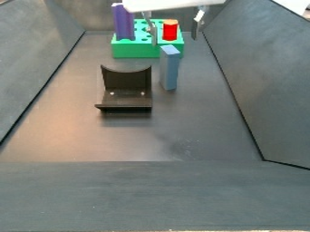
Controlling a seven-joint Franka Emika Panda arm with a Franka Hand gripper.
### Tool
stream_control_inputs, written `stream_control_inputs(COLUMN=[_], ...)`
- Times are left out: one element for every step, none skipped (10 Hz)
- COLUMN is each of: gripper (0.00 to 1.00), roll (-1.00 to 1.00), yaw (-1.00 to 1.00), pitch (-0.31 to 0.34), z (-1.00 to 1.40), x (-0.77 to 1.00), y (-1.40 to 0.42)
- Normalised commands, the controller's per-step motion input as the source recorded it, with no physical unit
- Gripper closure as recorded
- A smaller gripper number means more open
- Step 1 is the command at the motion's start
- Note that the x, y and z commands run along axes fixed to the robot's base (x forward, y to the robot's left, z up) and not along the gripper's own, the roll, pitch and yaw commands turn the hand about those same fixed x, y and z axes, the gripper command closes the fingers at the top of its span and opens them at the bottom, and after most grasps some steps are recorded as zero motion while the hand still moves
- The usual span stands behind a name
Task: Pick up the rectangle object. Move up. Move to above the board. Insert the rectangle object.
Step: Pick up the rectangle object.
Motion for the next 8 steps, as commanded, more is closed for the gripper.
stream_control_inputs(gripper=[0.0,0.0,0.0,0.0,0.0,0.0,0.0,0.0], roll=[0.02,0.01,0.01,0.04,0.07,0.04,-0.01,0.0], yaw=[0.41,0.37,0.31,0.27,0.25,0.15,0.0,0.0], pitch=[-0.076,-0.067,-0.077,-0.083,-0.087,-0.096,-0.019,0.0], z=[-0.42,-0.42,-0.54,-0.71,-1.0,-0.91,0.0,0.0], x=[0.0,0.03,0.07,0.07,0.03,0.03,-0.1,0.0], y=[-0.32,-0.27,-0.22,-0.15,-0.09,0.0,0.0,0.0])
